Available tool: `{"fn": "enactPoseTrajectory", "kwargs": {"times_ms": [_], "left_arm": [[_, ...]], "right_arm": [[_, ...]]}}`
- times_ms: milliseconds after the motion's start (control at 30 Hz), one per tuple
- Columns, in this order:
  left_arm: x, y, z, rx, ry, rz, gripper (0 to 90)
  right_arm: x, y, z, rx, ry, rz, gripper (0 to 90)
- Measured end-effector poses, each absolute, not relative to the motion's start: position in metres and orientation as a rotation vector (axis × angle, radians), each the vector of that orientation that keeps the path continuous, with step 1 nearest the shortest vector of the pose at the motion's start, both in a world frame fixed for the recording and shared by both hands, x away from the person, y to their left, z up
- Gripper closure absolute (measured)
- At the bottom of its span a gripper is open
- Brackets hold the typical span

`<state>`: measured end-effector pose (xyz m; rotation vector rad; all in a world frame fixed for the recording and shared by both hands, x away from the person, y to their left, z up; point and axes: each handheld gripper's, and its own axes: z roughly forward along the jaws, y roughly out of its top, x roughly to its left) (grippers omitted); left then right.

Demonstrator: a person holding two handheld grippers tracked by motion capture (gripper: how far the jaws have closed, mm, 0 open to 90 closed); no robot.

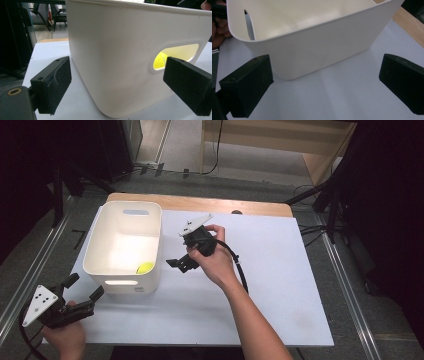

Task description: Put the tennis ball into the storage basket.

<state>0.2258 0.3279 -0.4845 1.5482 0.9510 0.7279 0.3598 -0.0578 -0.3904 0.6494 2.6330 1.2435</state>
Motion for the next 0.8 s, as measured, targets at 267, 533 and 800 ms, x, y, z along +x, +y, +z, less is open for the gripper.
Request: {"fn": "enactPoseTrajectory", "kwargs": {"times_ms": [267, 533, 800], "left_arm": [[0.226, 0.328, -0.484, 1.556, 0.948, 0.731, 7.9], [0.226, 0.327, -0.485, 1.56, 0.951, 0.733, 7.9], [0.226, 0.327, -0.485, 1.559, 0.951, 0.732, 7.9]], "right_arm": [[0.356, -0.076, -0.395, 0.692, 2.602, 1.253, 0.0], [0.347, -0.102, -0.404, 0.763, 2.565, 1.258, 0.0], [0.338, -0.128, -0.414, 0.834, 2.515, 1.274, 0.0]]}}
